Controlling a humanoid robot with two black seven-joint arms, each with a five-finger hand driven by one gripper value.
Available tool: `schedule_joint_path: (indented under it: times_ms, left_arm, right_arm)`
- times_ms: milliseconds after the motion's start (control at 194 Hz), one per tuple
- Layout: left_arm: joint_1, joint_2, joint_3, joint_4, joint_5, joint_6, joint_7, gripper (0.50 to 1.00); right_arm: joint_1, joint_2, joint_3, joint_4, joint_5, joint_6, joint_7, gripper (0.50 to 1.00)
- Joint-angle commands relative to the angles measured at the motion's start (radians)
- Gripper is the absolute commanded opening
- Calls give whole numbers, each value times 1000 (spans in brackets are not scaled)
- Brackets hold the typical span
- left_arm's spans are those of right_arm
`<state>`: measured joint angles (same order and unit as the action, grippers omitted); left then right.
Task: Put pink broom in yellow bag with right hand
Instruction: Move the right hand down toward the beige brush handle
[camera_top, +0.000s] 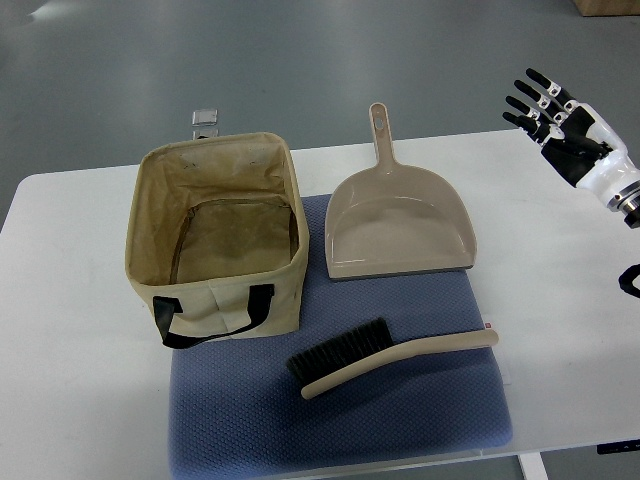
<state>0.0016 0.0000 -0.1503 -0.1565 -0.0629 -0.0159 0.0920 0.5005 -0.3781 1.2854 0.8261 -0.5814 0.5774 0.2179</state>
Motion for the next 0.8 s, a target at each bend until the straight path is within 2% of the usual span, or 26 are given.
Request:
schedule_joint_path:
  times_ms: [0, 201, 402, 613, 794]
  left_arm:
    - [0, 0, 0, 0, 0, -1, 0, 1000]
    - [0, 0, 0, 0, 0, 1, 0, 1000]
    - [0, 0, 0, 0, 0, -1, 0, 1000]
    - [0, 0, 0, 0, 0, -1, 0, 1000]
    - [0, 0, 0, 0, 0, -1, 0, 1000]
  right_arm:
    - [33, -64, -104, 34, -9, -1, 40, 928]
    - [84, -206, -296, 173, -160, -1, 97, 926]
    - [89, -291, -397, 398, -558, -13, 153, 926]
    - [121, -364, -517, 604, -791, -42, 158, 921]
    - [130, -387, -610, 706, -979, -96, 153, 921]
